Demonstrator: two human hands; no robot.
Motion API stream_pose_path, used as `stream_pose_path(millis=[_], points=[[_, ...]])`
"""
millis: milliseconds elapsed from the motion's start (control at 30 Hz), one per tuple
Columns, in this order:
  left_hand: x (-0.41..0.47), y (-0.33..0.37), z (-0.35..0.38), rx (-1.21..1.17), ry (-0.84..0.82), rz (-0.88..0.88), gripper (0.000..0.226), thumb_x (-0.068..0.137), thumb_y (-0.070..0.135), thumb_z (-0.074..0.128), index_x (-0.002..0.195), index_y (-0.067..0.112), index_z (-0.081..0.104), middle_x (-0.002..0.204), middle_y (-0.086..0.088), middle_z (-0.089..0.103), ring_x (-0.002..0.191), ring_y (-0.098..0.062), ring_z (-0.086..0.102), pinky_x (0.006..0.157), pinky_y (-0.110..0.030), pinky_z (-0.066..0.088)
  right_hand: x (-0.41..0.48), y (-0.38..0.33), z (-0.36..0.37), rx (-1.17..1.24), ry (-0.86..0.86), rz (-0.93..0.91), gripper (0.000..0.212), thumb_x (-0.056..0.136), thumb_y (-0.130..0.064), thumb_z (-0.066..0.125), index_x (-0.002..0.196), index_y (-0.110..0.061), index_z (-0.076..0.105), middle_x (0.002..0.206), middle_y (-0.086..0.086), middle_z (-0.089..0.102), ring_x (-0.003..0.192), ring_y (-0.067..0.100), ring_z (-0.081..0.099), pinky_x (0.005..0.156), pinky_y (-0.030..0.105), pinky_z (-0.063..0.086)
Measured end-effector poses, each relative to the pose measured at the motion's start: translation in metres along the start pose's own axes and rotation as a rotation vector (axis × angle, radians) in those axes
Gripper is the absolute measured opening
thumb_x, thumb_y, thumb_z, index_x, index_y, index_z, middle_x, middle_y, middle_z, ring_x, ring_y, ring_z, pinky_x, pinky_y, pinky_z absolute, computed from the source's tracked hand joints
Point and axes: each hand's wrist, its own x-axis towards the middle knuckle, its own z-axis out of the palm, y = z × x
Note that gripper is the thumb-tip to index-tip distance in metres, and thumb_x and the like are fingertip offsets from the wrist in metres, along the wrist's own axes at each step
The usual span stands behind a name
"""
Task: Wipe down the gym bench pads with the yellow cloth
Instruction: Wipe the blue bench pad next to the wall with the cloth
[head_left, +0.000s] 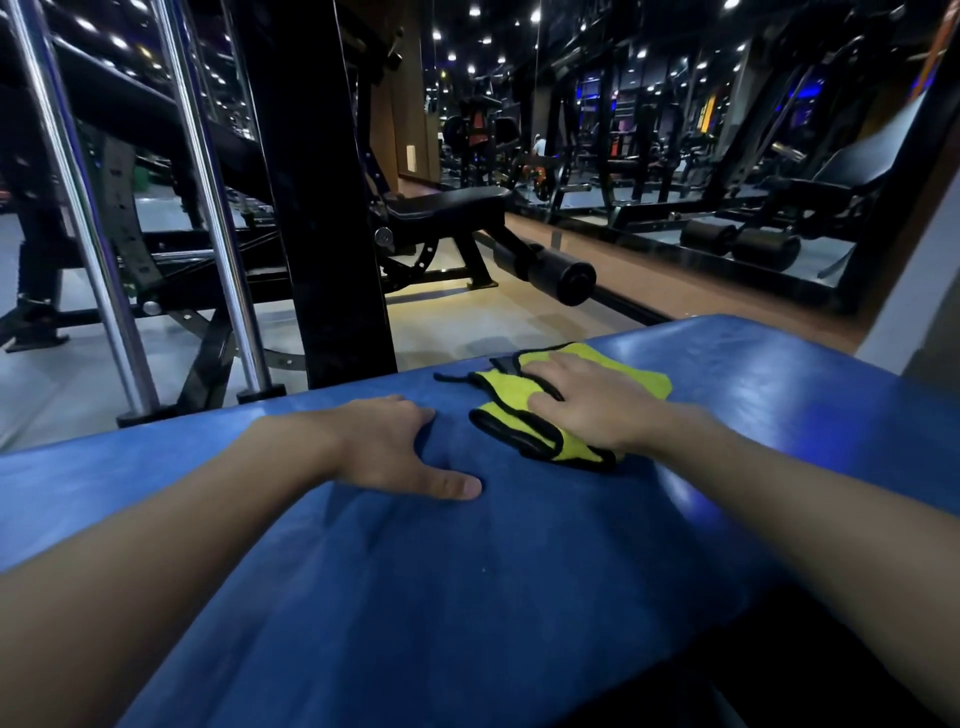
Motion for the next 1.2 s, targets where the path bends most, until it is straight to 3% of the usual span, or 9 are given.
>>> stream_pose_path(millis=[133, 200, 333, 433, 567, 733, 833, 1033, 1200], points=[[-0.007, 0.001, 0.007, -0.072, 0.046, -0.014, 0.088, 0.068, 0.087, 0.057, 0.135, 0.030, 0.049, 0.134, 0.010, 0.051, 0.125, -0.017, 0.051, 0.106, -0.037, 0.041, -0.060, -0.002, -0.002, -0.037, 0.014, -0.014, 0.054, 0.100, -0.051, 0.034, 0.152, -0.039, 0.027, 0.164, -0.002, 0.018, 0.150, 0.014, 0.013, 0.121, 0.037, 0.012], [-0.010, 0.003, 0.012, -0.030, 0.110, -0.034, 0.088, 0.065, 0.092, 0.052, 0.131, 0.035, 0.051, 0.129, 0.010, 0.050, 0.125, -0.021, 0.049, 0.102, -0.047, 0.042, -0.090, -0.006, -0.002, -0.058, 0.021, -0.008, 0.053, 0.100, -0.051, 0.034, 0.152, -0.040, 0.028, 0.165, -0.002, 0.017, 0.150, 0.014, 0.013, 0.119, 0.034, 0.011], [-0.026, 0.018, 0.013, 0.062, 0.246, -0.034, 0.070, 0.078, 0.078, 0.057, 0.135, 0.038, 0.052, 0.134, 0.003, 0.041, 0.128, -0.028, 0.042, 0.101, -0.054, 0.041, -0.136, -0.011, -0.003, -0.119, -0.012, 0.007, 0.071, 0.084, -0.069, 0.017, 0.151, -0.045, 0.020, 0.167, -0.003, 0.007, 0.152, 0.017, 0.005, 0.122, 0.038, 0.005], [-0.038, 0.012, 0.008, -0.002, 0.204, -0.060, 0.097, 0.058, 0.097, 0.043, 0.141, 0.047, 0.043, 0.143, 0.002, 0.039, 0.132, -0.028, 0.043, 0.105, -0.054, 0.040, -0.160, -0.003, -0.012, -0.102, -0.027, -0.014, 0.088, 0.072, -0.092, 0.002, 0.150, -0.053, 0.007, 0.166, -0.007, -0.009, 0.152, 0.014, -0.013, 0.122, 0.047, -0.005], [-0.045, -0.012, 0.013, -0.067, -0.007, -0.111, 0.137, 0.032, 0.109, 0.034, 0.154, 0.048, 0.017, 0.162, -0.001, 0.024, 0.148, -0.026, 0.027, 0.119, -0.046, 0.027, -0.157, -0.004, -0.003, -0.109, -0.007, 0.022, 0.096, 0.061, -0.098, -0.003, 0.148, -0.057, 0.004, 0.167, -0.005, -0.001, 0.153, 0.017, 0.000, 0.121, 0.050, 0.007], [-0.044, -0.014, 0.021, -0.077, -0.002, -0.098, 0.124, 0.046, 0.105, 0.038, 0.155, 0.050, 0.012, 0.165, 0.000, 0.014, 0.152, -0.027, 0.015, 0.120, -0.048, 0.023, -0.114, -0.010, -0.006, -0.106, -0.054, 0.045, 0.075, 0.079, -0.082, 0.024, 0.148, -0.054, 0.019, 0.165, -0.011, 0.007, 0.151, 0.015, 0.008, 0.120, 0.046, 0.013], [-0.042, -0.018, 0.025, -0.057, 0.011, -0.107, 0.130, 0.035, 0.110, 0.027, 0.152, 0.056, 0.009, 0.166, 0.002, 0.012, 0.152, -0.025, 0.012, 0.116, -0.059, 0.023, -0.077, -0.012, -0.007, -0.092, -0.062, 0.050, 0.063, 0.092, -0.069, 0.039, 0.150, -0.049, 0.024, 0.165, -0.009, 0.010, 0.151, 0.017, 0.011, 0.118, 0.046, 0.015], [-0.041, -0.019, 0.034, 0.034, 0.031, -0.102, 0.112, 0.052, 0.103, 0.022, 0.151, 0.056, 0.000, 0.162, 0.007, 0.013, 0.150, -0.024, 0.011, 0.112, -0.063, 0.021, 0.013, -0.009, 0.001, -0.040, -0.041, 0.082, 0.063, 0.088, -0.071, 0.039, 0.147, -0.052, 0.027, 0.163, -0.008, 0.017, 0.149, 0.024, 0.018, 0.117, 0.055, 0.019], [-0.042, -0.019, 0.038, 0.056, 0.025, -0.096, 0.113, 0.050, 0.102, 0.015, 0.151, 0.056, -0.006, 0.164, 0.009, 0.007, 0.152, -0.022, 0.003, 0.116, -0.063, 0.015, 0.065, -0.016, 0.001, 0.015, -0.062, 0.106, 0.073, 0.080, -0.077, 0.031, 0.148, -0.050, 0.026, 0.156, 0.000, 0.030, 0.141, 0.034, 0.031, 0.112, 0.055, 0.030]])
